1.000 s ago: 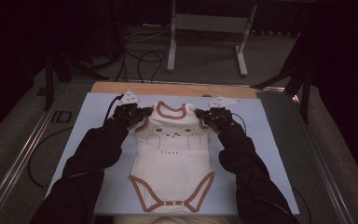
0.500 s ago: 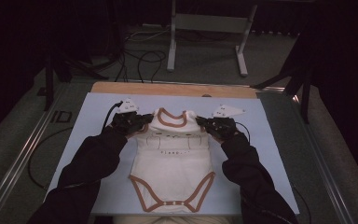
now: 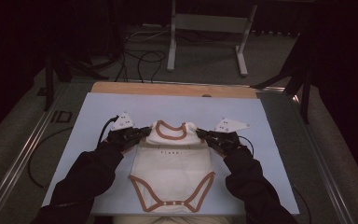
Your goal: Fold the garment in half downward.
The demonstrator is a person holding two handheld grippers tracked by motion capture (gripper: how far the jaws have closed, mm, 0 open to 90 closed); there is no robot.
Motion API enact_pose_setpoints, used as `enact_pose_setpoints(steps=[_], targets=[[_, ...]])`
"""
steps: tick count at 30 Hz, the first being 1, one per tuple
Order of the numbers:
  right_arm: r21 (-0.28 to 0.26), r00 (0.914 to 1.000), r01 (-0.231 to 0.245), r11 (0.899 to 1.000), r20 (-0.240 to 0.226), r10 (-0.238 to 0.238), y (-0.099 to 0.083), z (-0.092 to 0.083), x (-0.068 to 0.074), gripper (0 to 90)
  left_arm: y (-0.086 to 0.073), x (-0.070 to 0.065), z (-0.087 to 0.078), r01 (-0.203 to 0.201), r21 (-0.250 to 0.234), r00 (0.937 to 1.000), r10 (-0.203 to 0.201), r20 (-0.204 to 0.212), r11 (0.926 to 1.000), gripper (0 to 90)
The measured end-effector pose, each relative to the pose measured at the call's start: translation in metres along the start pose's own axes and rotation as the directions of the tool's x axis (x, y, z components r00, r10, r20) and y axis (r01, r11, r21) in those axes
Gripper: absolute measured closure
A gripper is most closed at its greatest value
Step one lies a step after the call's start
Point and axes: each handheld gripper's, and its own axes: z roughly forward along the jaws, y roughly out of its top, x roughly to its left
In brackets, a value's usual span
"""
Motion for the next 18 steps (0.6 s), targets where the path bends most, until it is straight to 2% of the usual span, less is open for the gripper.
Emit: enact_pose_setpoints(steps=[4, 11, 18], targets=[[-0.001, 1.0, 0.0, 1.0, -0.001, 0.0, -0.005, -0.006, 0.008, 88.8, -0.005, -0.005, -0.005, 0.007, -0.01, 1.0, -0.007, 0.006, 0.9999, 88.4], [-0.01, 0.9999, 0.005, 1.0, -0.012, -0.005, -0.013, -0.018, 0.02, 88.8, -0.011, -0.02, -0.012, -0.005, -0.019, 0.9999, 0.006, 0.016, 0.9998, 88.4], [-0.01, 0.999, -0.023, 1.0, -0.039, 0.023, -0.024, -0.025, 0.029, 88.8, -0.021, -0.033, -0.018, -0.012, -0.02, 0.9996, 0.013, 0.026, 0.9997, 88.4]])
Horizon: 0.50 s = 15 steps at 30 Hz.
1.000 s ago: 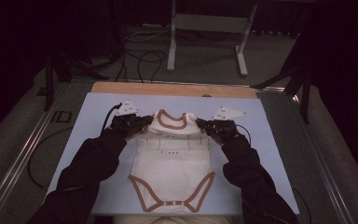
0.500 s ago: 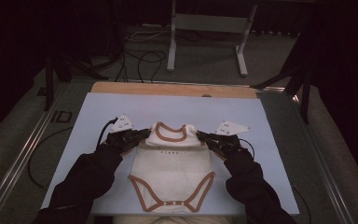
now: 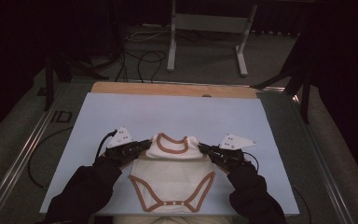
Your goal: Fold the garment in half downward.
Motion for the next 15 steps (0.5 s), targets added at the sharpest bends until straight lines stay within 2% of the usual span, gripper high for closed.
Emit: enact_pose_setpoints(steps=[4, 10, 15], targets=[[0.005, 1.0, 0.0, 1.0, -0.009, 0.0, -0.006, -0.003, 0.008, 88.8, -0.007, -0.005, -0.004, 0.017, -0.012, 0.9999, -0.017, 0.003, 0.9998, 88.3], [0.004, 0.9998, 0.009, 1.0, -0.016, -0.008, -0.01, -0.007, 0.014, 88.8, -0.016, -0.014, -0.007, 0.009, -0.017, 1.0, -0.008, 0.004, 0.9998, 88.3], [0.017, 0.9995, -0.018, 1.0, -0.027, 0.019, -0.021, -0.007, 0.02, 88.7, -0.027, -0.021, -0.005, 0.016, 0.006, 0.9996, -0.016, 0.024, 0.9999, 88.3]])
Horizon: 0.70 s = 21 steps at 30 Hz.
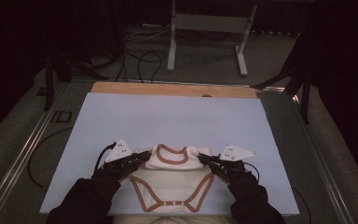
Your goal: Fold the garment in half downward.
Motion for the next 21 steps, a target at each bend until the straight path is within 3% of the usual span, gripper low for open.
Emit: enact_pose_setpoints(steps=[10, 13, 15, 21], targets=[[0.088, 1.0, -0.006, 0.996, -0.007, 0.007, -0.032, 0.01, 0.007, 88.7, -0.026, -0.006, 0.012, 0.029, 0.07, 0.9994, -0.031, 0.018, 0.9971, 88.2], [0.09, 0.9999, -0.009, 0.996, -0.009, 0.01, -0.034, 0.009, 0.008, 88.6, -0.031, -0.008, 0.012, 0.032, 0.078, 0.9994, -0.033, 0.014, 0.9964, 88.1], [0.095, 1.0, -0.009, 0.995, 0.004, 0.008, -0.034, 0.009, 0.01, 88.6, -0.033, -0.01, 0.008, 0.018, 0.053, 0.9998, -0.018, 0.004, 0.9985, 88.1], [0.091, 0.9998, -0.017, 0.996, -0.008, 0.018, -0.038, 0.004, 0.013, 88.5, -0.042, -0.016, 0.006, 0.011, 0.083, 0.9991, -0.014, 0.04, 0.9965, 88.1]])
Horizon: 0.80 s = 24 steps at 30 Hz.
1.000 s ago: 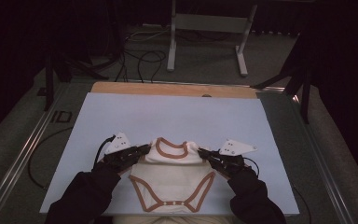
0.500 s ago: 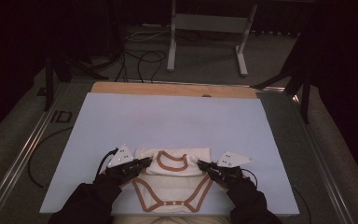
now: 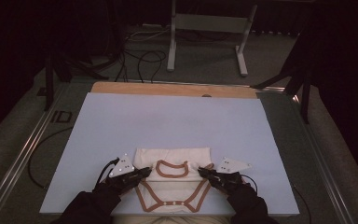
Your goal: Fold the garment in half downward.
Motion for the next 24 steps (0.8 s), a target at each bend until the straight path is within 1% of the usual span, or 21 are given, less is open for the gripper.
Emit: enact_pose_setpoints(steps=[2, 3, 5, 6, 7, 9, 10, 12, 13, 15, 16, 17, 18, 20, 21, 22, 23, 24], targets=[[-0.006, 0.9998, 0.005, 1.0, -0.02, -0.005, -0.001, -0.003, 0.003, 88.4, -0.004, -0.001, 0.0, 0.013, 0.006, 0.9999, -0.013, 0.006, 0.9999, 88.0], [-0.009, 0.9998, 0.009, 1.0, -0.018, -0.009, -0.002, -0.004, 0.004, 88.3, -0.006, -0.002, 0.0, 0.017, 0.009, 0.9998, -0.017, 0.014, 0.9998, 87.9], [0.004, 0.9997, 0.003, 1.0, -0.025, -0.003, -0.004, -0.005, 0.005, 88.2, -0.009, -0.004, 0.0, 0.021, 0.026, 0.9996, -0.022, 0.018, 0.9994, 87.9], [0.011, 0.9998, -0.006, 1.0, -0.021, 0.006, -0.006, -0.004, 0.005, 88.1, -0.01, -0.004, 0.001, 0.03, 0.037, 0.9992, -0.031, 0.026, 0.9988, 87.8], [0.024, 0.9996, -0.014, 1.0, -0.023, 0.015, -0.008, -0.004, 0.004, 88.0, -0.011, -0.004, 0.001, 0.034, 0.045, 0.9991, -0.035, 0.026, 0.9984, 87.7], [0.043, 0.9993, -0.024, 0.999, -0.026, 0.025, -0.011, -0.002, 0.004, 87.6, -0.012, -0.005, 0.003, 0.028, 0.067, 0.9992, -0.03, 0.027, 0.9974, 87.6], [0.057, 0.9987, -0.031, 0.998, -0.039, 0.033, -0.012, -0.001, 0.004, 87.3, -0.012, -0.006, 0.004, 0.022, 0.074, 0.9994, -0.024, 0.024, 0.997, 87.4], [0.073, 0.9987, -0.031, 0.997, -0.038, 0.034, -0.015, 0.0, 0.005, 86.6, -0.012, -0.007, 0.004, 0.011, 0.092, 0.9996, -0.013, 0.026, 0.9957, 86.8], [0.077, 0.9985, -0.031, 0.997, -0.042, 0.034, -0.016, -0.001, 0.006, 86.2, -0.012, -0.007, 0.005, 0.023, 0.1, 0.9993, -0.026, 0.027, 0.9947, 86.3], [0.086, 0.9985, -0.038, 0.996, -0.035, 0.041, -0.017, -0.002, 0.007, 86.1, -0.013, -0.008, 0.004, 0.021, 0.099, 0.9994, -0.024, 0.026, 0.9948, 86.0], [0.081, 0.9983, -0.039, 0.996, -0.041, 0.042, -0.018, -0.003, 0.007, 85.8, -0.013, -0.008, 0.003, 0.028, 0.103, 0.9992, -0.031, 0.026, 0.9943, 85.6], [0.091, 0.998, -0.047, 0.995, -0.037, 0.05, -0.018, -0.004, 0.008, 86.2, -0.014, -0.009, 0.003, 0.033, 0.101, 0.9989, -0.036, 0.031, 0.9944, 85.6], [0.089, 0.9982, -0.041, 0.995, -0.039, 0.044, -0.019, -0.005, 0.009, 86.2, -0.014, -0.009, 0.002, 0.033, 0.1, 0.9988, -0.036, 0.034, 0.9944, 85.5], [0.095, 0.9982, -0.034, 0.995, -0.046, 0.038, -0.02, -0.007, 0.012, 86.2, -0.015, -0.009, 0.0, 0.043, 0.113, 0.9975, -0.049, 0.05, 0.9927, 85.3], [0.096, 0.9985, -0.029, 0.995, -0.044, 0.033, -0.02, -0.007, 0.013, 86.2, -0.016, -0.01, 0.0, 0.036, 0.119, 0.9976, -0.043, 0.054, 0.9922, 85.3], [0.095, 0.9982, -0.028, 0.995, -0.05, 0.033, -0.021, -0.008, 0.014, 85.7, -0.017, -0.011, 0.0, 0.042, 0.126, 0.9972, -0.049, 0.055, 0.9912, 84.4], [0.099, 0.998, -0.035, 0.994, -0.048, 0.04, -0.021, -0.009, 0.015, 82.6, -0.017, -0.012, -0.001, 0.039, 0.128, 0.9973, -0.047, 0.058, 0.991, 84.3], [0.1, 0.9982, -0.04, 0.994, -0.041, 0.044, -0.021, -0.009, 0.014, 77.1, -0.018, -0.013, -0.001, 0.039, 0.133, 0.9973, -0.047, 0.057, 0.9904, 83.3]])
